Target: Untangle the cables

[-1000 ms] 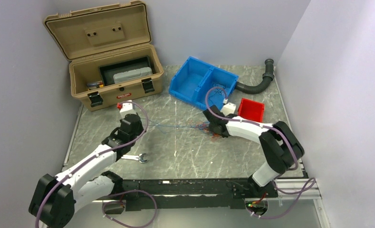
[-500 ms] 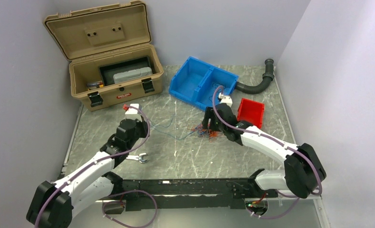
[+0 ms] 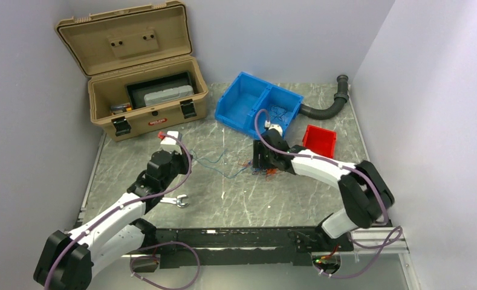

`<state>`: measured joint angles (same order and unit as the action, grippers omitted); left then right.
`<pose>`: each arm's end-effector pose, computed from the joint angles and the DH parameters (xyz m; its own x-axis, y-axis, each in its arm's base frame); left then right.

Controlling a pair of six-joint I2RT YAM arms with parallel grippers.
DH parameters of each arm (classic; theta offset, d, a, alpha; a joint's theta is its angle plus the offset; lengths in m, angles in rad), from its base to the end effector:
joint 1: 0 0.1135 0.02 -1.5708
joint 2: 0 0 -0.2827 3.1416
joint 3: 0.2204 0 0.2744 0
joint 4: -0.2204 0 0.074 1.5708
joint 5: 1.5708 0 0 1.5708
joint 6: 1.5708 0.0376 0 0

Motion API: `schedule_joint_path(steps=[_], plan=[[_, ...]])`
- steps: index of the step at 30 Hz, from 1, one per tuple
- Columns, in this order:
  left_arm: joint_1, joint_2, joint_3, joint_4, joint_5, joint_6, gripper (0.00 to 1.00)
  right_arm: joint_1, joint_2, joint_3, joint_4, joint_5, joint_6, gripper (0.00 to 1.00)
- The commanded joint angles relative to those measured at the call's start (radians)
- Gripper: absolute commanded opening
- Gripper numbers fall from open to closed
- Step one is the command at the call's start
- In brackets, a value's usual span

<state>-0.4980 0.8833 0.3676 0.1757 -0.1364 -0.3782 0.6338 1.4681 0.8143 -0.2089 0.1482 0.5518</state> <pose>0.1852 -0.0949 0.2150 -0.4054 -0.1959 -0.8929 0.2270 0.9246 -0.3060 0.2550 0.1805 0.1950 -0.7877 0.0645 -0.6127 -0.1120 0.9629 0.2454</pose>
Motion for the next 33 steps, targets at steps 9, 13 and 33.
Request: schedule_joint_path(steps=[9,13,33], plan=[[0.063,0.019,0.155,-0.391,-0.559,-0.263,0.00,-0.004,0.097,0.003,-0.223,0.268,0.249,0.46],[0.222,0.018,0.208,-0.587,-0.580,-0.454,0.00,-0.009,-0.028,-0.080,-0.189,0.254,0.276,0.11],[0.159,-0.096,0.079,-0.131,0.100,-0.018,0.91,-0.011,-0.362,-0.146,-0.021,-0.021,0.035,0.00]])
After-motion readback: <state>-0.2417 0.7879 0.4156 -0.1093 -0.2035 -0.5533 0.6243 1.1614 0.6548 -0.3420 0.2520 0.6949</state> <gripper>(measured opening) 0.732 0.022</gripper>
